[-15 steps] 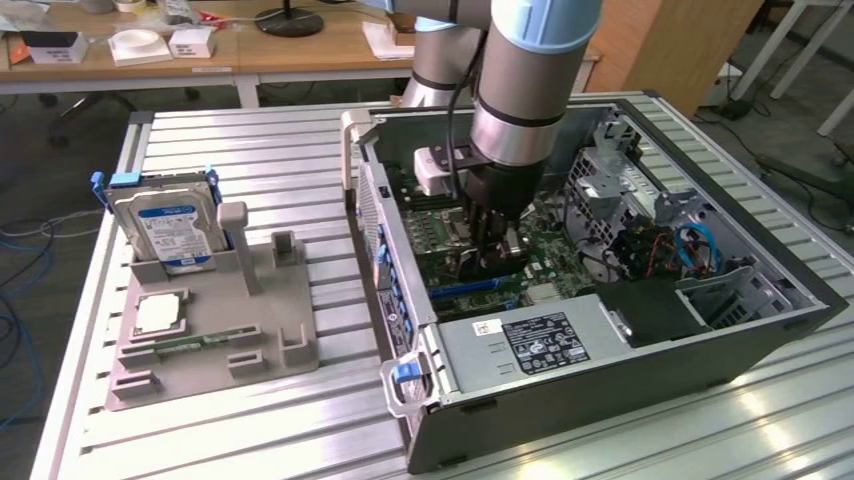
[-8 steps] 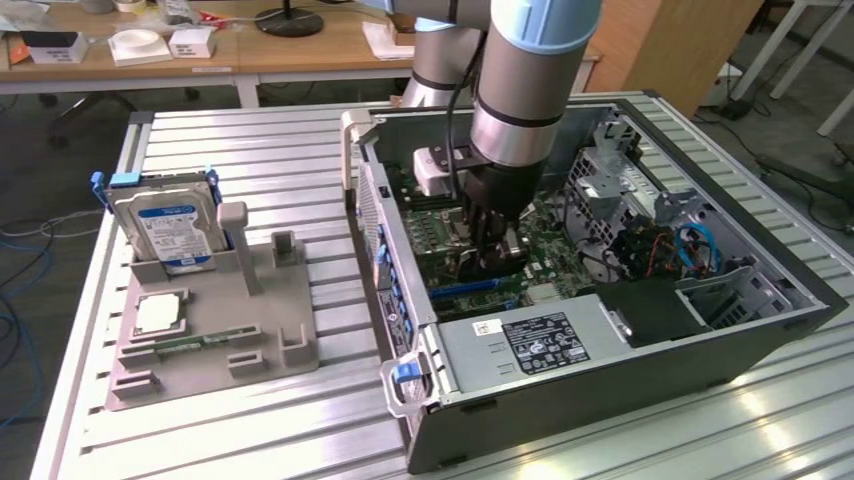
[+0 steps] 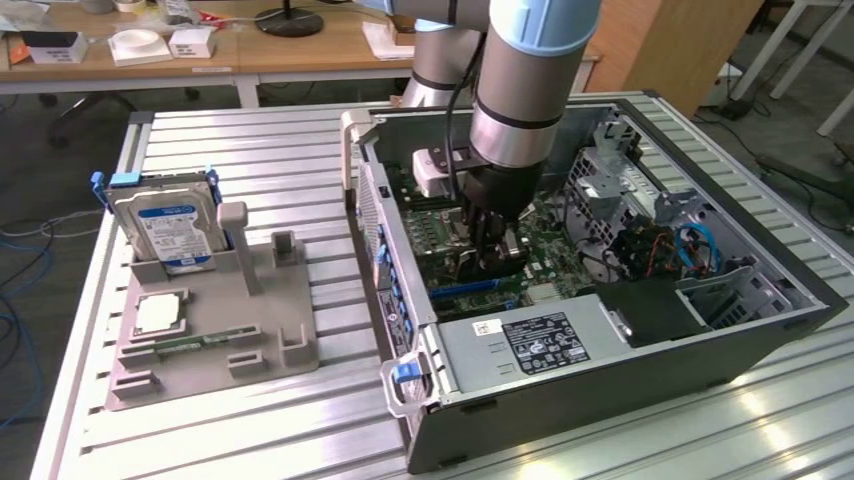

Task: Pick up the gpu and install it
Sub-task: 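Insert the gpu into the slot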

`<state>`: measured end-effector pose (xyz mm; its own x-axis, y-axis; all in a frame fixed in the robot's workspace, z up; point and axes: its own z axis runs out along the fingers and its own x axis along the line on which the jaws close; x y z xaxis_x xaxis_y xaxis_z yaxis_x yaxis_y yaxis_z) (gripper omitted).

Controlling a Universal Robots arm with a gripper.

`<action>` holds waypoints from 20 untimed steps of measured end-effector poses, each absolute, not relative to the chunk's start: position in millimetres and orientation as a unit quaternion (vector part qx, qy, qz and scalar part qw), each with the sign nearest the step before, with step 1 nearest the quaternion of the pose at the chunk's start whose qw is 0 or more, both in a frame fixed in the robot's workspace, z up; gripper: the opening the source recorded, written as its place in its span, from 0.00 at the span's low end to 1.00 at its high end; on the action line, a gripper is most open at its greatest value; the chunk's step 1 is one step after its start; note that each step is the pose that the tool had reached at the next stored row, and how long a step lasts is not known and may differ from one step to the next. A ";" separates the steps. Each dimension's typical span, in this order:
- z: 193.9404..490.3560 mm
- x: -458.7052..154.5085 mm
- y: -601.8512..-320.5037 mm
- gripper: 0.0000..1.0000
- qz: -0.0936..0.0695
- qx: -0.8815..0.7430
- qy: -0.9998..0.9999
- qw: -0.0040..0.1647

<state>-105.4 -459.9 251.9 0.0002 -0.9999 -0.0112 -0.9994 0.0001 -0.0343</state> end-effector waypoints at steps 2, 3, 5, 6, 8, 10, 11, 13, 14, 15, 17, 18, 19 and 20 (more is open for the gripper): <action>251.7 -105.4 -459.9 0.27 -0.008 -0.707 0.707 0.016; 251.0 -105.4 -459.8 0.27 -0.008 -0.707 0.707 0.016; 250.4 -105.4 -459.9 0.27 -0.008 -0.707 0.707 0.016; 250.4 -105.4 -459.9 0.27 -0.008 -0.707 0.707 0.016; 250.4 -105.4 -459.9 0.27 -0.008 -0.707 0.707 0.016; 250.3 -105.4 -459.9 0.27 -0.008 -0.707 0.707 0.016; 250.1 -105.4 -459.9 0.27 -0.008 -0.707 0.707 0.016; 249.2 -105.4 -459.8 0.27 -0.008 -0.707 0.707 0.016; 248.6 -105.4 -459.8 0.27 -0.008 -0.707 0.707 0.016; 247.8 -105.4 -459.9 0.27 -0.008 -0.707 0.707 0.016; 247.3 -105.4 -459.9 0.27 -0.008 -0.707 0.707 0.016; 247.3 -105.5 -459.9 0.27 -0.008 -0.707 0.707 0.016; 247.3 -105.5 -459.9 0.27 -0.008 -0.707 0.707 0.016; 247.3 -105.5 -459.9 0.27 -0.008 -0.707 0.707 0.016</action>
